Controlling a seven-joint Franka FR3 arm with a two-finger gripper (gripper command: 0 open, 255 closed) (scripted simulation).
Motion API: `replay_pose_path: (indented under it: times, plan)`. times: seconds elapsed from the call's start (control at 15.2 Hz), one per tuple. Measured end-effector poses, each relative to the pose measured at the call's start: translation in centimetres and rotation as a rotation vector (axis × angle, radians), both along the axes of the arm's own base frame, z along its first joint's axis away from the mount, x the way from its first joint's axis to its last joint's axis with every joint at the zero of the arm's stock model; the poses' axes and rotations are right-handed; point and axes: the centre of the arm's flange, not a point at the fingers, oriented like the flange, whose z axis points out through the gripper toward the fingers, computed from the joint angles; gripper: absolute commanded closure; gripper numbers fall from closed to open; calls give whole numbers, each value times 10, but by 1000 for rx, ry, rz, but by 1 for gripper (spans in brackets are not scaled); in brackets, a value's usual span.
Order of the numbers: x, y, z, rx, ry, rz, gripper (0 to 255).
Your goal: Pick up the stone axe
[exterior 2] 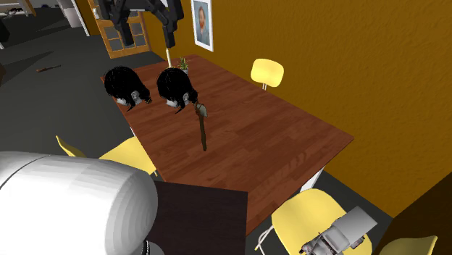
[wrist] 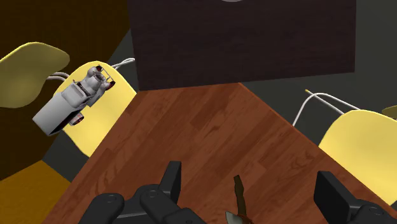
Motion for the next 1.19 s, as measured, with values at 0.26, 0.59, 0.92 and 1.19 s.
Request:
replay_pose_path:
  times: [0.26, 0.59, 0.92, 1.19]
  plan:
    - [24, -4, -19, 9, 18, 10, 0]
    - [79, -9, -58, 29, 56, 33, 0]
    - [131, -14, -101, 51, 95, 57, 0]
    - [176, -20, -142, 67, 126, 76, 0]
